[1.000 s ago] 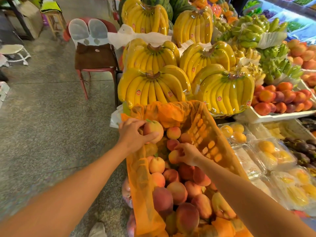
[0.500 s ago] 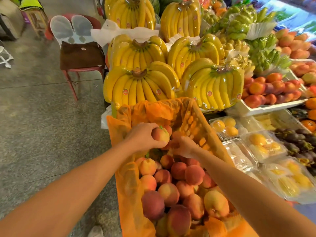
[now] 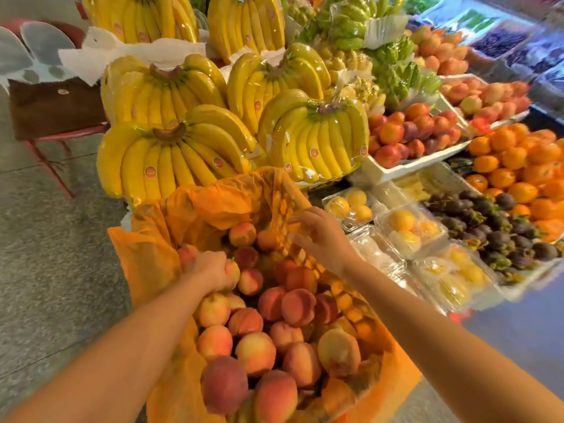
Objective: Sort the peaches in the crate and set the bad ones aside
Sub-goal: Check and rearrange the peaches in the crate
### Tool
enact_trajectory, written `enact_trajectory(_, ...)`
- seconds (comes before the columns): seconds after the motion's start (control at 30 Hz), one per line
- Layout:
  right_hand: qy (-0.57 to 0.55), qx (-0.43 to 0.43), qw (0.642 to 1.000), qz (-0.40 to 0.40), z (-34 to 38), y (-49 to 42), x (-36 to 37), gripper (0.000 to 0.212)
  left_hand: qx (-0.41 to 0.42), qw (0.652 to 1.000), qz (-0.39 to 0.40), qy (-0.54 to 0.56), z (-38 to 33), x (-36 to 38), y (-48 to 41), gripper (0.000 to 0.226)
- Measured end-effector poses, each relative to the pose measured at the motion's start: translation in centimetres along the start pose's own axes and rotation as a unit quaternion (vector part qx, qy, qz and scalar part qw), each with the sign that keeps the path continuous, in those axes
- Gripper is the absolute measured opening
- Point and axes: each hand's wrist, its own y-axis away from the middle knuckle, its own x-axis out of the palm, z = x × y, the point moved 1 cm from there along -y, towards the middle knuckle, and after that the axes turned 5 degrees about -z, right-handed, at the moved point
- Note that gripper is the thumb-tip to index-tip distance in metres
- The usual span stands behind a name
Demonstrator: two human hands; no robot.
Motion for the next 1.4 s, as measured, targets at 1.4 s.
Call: enact_trajectory(1.4,0.000,0.003,1.000,0.012,-3.8,-3.1,1.8,0.045,-0.249,0.912,-0.129,0.300,-4.7,2.2,-8.9,0.061)
